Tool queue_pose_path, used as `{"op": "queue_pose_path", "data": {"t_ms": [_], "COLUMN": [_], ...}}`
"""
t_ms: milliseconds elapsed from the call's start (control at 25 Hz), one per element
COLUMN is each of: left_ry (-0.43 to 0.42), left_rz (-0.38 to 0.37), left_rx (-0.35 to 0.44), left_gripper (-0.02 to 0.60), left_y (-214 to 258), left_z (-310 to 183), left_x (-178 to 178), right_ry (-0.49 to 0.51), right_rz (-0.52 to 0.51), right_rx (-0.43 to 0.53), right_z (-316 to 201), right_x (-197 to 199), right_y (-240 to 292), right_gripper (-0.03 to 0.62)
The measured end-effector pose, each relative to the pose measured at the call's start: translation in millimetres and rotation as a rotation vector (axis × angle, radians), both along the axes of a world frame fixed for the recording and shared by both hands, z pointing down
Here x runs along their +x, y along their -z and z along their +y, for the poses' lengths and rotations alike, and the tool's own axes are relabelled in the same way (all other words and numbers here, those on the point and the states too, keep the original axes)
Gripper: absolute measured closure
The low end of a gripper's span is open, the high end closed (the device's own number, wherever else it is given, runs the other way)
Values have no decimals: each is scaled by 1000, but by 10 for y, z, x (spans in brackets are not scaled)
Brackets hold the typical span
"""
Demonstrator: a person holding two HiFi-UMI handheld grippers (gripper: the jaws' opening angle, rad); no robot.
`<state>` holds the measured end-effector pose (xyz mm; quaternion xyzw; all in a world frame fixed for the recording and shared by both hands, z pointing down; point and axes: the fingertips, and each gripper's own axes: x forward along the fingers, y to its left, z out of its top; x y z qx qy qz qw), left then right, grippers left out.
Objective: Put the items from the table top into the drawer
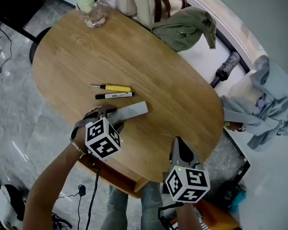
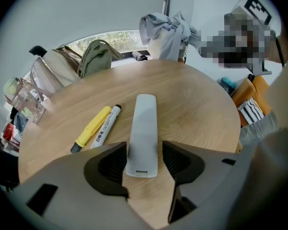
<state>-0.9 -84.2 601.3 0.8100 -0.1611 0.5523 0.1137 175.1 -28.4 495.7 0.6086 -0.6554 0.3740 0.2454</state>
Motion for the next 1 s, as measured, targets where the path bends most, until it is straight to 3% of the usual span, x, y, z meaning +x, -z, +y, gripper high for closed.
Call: {"op": "queue_pose_path", "data": {"t_ms": [680,1000], "left_ry": [-13,-15], "left_rz": [-13,-31], "left_rx": [-91,-84], "left_gripper": [347,345], "left_y": [-87,-95], "left_z": [-27,-20], "left_x": [25,32], "right_ry": [2,4], "right_rz": [-21,-24], "right_rx": [-1,2], "right_z": [11,30], "right_x": [-50,-58], "right_y": [-22,-15], "right_gripper": [589,589]}}
